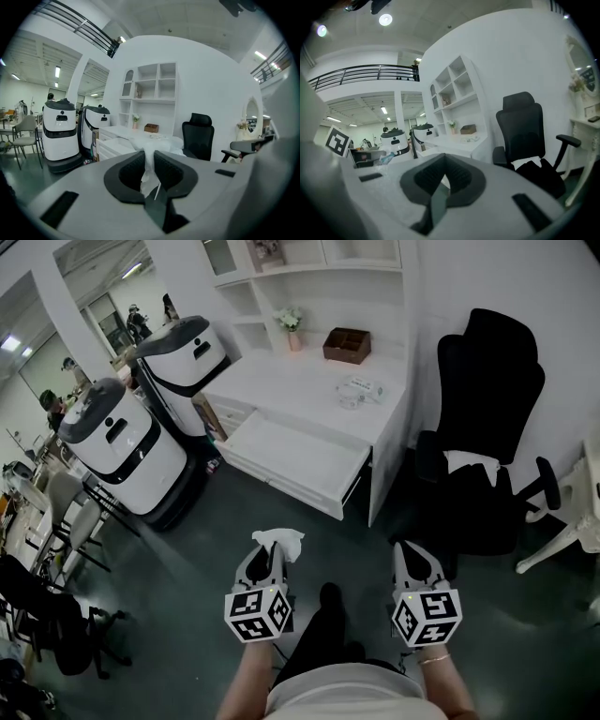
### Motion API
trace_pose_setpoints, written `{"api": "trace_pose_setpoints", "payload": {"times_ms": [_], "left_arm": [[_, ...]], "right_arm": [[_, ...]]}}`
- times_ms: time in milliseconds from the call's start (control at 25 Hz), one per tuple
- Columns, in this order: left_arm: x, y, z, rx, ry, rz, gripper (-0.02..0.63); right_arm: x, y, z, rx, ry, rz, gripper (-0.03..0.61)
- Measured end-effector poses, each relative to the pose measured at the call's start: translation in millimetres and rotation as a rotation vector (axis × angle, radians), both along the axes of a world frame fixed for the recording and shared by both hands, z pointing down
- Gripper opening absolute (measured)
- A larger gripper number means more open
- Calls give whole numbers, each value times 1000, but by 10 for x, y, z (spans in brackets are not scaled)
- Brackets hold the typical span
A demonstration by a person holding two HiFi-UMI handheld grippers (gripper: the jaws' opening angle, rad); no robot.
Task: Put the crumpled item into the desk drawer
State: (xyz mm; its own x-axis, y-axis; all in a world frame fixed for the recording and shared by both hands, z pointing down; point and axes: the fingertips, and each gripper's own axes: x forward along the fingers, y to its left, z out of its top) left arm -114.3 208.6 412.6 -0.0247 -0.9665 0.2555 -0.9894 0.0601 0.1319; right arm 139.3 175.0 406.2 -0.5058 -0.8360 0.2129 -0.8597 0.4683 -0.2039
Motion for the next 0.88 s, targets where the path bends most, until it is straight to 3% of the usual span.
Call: {"api": "trace_pose_setpoints", "payload": {"times_ms": [440, 880], "left_arm": [[-361, -833, 110, -3, 13, 18, 55], [-964, -1867, 10, 14, 19, 26, 55]], "right_arm": [[-336, -814, 52, -4, 36, 15, 2], [-806, -1829, -101, 9, 56, 57, 2]]}}
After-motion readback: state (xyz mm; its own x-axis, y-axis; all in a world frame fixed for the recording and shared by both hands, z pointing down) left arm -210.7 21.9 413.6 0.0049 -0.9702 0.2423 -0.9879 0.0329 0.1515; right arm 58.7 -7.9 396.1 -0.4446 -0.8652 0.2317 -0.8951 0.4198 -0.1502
